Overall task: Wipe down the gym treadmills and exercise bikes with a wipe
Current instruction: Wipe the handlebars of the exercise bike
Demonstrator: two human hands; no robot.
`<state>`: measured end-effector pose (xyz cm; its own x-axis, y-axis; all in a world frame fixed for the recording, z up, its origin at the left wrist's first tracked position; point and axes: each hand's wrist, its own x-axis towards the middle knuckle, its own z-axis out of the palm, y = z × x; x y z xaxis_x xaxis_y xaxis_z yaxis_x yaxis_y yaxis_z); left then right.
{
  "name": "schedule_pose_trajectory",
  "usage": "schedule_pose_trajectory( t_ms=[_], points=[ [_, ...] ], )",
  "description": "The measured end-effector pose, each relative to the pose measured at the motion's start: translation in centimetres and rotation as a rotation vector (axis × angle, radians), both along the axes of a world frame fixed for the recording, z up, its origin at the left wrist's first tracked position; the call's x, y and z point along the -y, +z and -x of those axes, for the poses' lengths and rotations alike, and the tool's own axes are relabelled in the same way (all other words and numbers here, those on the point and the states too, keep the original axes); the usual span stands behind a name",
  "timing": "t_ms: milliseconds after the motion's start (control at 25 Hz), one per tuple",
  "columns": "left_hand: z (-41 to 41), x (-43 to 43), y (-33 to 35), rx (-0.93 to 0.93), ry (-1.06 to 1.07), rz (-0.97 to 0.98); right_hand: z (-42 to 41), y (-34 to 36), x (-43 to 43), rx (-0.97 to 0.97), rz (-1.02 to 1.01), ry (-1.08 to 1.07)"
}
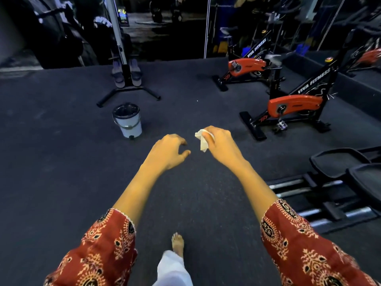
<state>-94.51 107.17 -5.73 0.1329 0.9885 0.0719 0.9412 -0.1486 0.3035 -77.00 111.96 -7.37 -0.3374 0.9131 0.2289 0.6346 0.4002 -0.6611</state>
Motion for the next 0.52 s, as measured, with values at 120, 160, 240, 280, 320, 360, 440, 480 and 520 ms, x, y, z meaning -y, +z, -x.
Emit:
schedule_pose_trajectory(
  t_ms=[120, 160, 240, 280, 320, 360, 440, 480, 520],
  points=[
    [1.8, -11.3, 0.1, -0.002, -0.027, -0.015, 1.9, -0.4, -11.0, -0.011, -0.001, -0.045],
    [2.5, -14.6, 0.5, -0.006, -0.035, -0.009, 2.5, 0.0, -14.0, -0.005, -0.002, -0.050],
    [3.9, -22.3, 1.3, -0.030, -0.057, -0.025, 3.9, 0.8, -21.0, 0.006, -0.022, -0.057],
    [4.4, -26.0, 1.7, -0.025, -0.059, -0.035, 4.5, 1.1, -24.4, -0.006, -0.033, -0.071],
    [4.6, -29.4, 1.9, -0.015, -0.065, -0.033, 4.9, 1.1, -27.5, -0.015, -0.032, -0.079],
    [4.6, -32.6, 1.9, -0.007, -0.076, -0.034, 5.1, 1.1, -30.6, -0.024, -0.029, -0.080],
    [4.6, -38.9, 1.6, -0.025, -0.112, -0.031, 5.3, 0.7, -36.7, -0.030, -0.026, -0.083],
    [4.5, -41.8, 1.4, -0.025, -0.118, -0.022, 5.2, 0.4, -39.5, -0.036, -0.025, -0.087],
    [4.6, -45.2, 1.0, -0.022, -0.122, -0.022, 5.1, 0.0, -42.8, -0.043, -0.029, -0.092]
  ],
)
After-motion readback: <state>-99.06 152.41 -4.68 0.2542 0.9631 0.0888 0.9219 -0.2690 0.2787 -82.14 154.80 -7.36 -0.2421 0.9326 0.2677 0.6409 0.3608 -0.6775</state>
